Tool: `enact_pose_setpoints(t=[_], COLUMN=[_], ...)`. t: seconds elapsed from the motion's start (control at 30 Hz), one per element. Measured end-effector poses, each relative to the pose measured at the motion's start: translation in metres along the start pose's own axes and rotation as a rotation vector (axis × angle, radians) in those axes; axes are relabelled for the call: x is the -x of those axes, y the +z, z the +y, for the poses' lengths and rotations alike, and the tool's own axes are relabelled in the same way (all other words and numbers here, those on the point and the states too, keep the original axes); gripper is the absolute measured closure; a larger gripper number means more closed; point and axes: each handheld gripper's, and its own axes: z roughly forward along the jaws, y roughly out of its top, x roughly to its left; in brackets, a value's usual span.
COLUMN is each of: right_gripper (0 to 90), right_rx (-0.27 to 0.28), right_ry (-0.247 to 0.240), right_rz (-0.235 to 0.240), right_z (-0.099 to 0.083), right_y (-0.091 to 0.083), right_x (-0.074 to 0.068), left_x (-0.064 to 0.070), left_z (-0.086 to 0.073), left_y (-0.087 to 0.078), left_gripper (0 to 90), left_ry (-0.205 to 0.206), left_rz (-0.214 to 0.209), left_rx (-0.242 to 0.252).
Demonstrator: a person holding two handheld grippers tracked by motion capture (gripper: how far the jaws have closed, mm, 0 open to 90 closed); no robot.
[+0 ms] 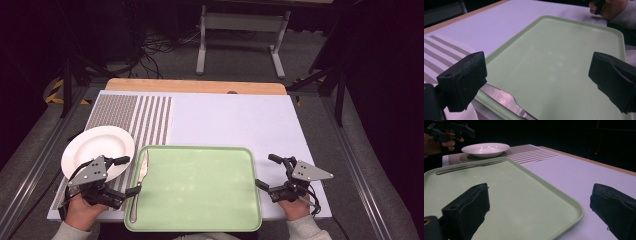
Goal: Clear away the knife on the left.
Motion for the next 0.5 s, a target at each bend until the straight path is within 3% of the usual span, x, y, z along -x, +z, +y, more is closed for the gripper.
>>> enact_pose_setpoints(t=[0.2,0.3,0.37,0.5], right_gripper=[3.1,3.0,3.1,3.0], right_rx=[-0.001,0.001,0.003,0.001], right_ry=[0.006,0.006,0.006,0.009], right_rz=[0.000,0.001,0.004,0.005], right_z=[-0.001,-0.001,-0.001,-0.001], right_y=[0.000,0.001,0.001,0.001], right_x=[0.000,0.000,0.000,0.000], left_x=[0.000,-0.001,-0.002,0.000], left_z=[-0.020,-0.029,-0.030,-0.029], left_y=[-0.009,-0.013,-0.015,-0.013], left_gripper=[1.4,1.5,1.5,1.3], left_ry=[-0.013,-0.061,-0.070,-0.038], left_rz=[0.023,0.028,0.044,0.059], left_rx=[0.059,0.126,0.133,0.110])
